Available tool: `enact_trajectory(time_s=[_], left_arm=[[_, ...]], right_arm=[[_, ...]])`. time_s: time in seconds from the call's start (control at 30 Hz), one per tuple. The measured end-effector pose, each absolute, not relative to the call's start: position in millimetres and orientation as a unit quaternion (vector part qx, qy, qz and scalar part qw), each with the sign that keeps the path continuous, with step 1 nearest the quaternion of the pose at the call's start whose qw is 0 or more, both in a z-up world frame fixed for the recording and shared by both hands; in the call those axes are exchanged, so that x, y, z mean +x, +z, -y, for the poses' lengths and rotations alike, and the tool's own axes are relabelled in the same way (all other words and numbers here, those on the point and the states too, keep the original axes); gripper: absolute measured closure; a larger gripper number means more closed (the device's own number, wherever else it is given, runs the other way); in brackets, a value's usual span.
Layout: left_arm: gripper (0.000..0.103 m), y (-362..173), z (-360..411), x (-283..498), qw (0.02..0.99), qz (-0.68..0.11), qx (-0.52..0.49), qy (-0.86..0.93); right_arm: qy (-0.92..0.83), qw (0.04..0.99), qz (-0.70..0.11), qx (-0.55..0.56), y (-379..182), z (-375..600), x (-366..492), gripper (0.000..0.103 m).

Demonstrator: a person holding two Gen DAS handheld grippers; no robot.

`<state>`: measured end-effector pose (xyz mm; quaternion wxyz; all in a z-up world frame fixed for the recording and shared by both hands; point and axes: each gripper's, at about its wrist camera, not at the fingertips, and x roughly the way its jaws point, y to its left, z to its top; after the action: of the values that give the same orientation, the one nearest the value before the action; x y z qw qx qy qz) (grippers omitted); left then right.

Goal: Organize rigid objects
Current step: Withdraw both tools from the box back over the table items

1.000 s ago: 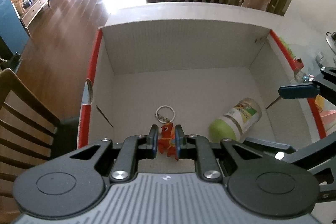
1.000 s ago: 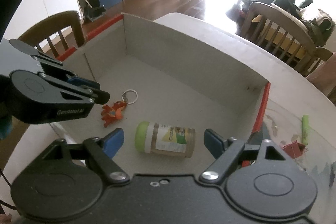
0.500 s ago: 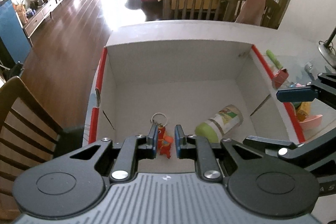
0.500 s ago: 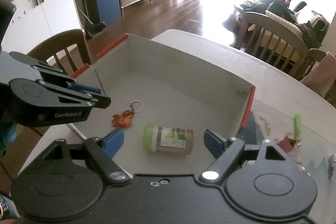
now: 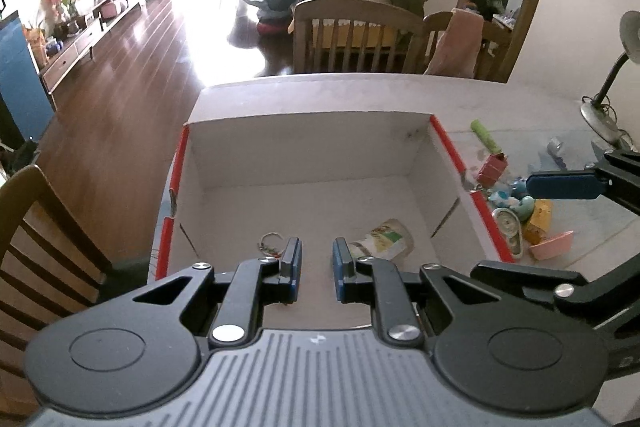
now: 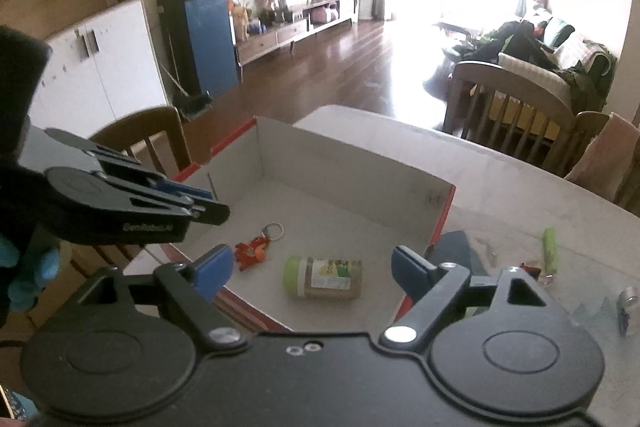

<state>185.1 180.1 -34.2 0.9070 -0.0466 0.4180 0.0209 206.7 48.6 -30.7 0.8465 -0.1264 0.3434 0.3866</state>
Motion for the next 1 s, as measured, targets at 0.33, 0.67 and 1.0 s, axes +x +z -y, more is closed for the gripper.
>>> enact_trajectory(time_s=[0.33, 0.67, 1.0], left_arm=[[0.088, -24.4, -140.6, 180.4, 0.915, -0.402, -0.041, 0.010], [0.088, -14.7, -90.2, 172.6, 0.930, -0.367, -0.028, -0.006], [0.087, -28.8, -33.6, 177.1, 0.927, -0.367, -0.052, -0.058]], right_arm=[[0.390, 0.860, -0.321, -0.077, -13.9, -4.0, 199.7, 0.011], [0.371, 0.876, -0.304, -0.051, -15.8, 53.1, 192.5, 0.005], [0.331, 0.889, -0.315, -0.040, -31.3, 117.5, 192.1, 0.003]])
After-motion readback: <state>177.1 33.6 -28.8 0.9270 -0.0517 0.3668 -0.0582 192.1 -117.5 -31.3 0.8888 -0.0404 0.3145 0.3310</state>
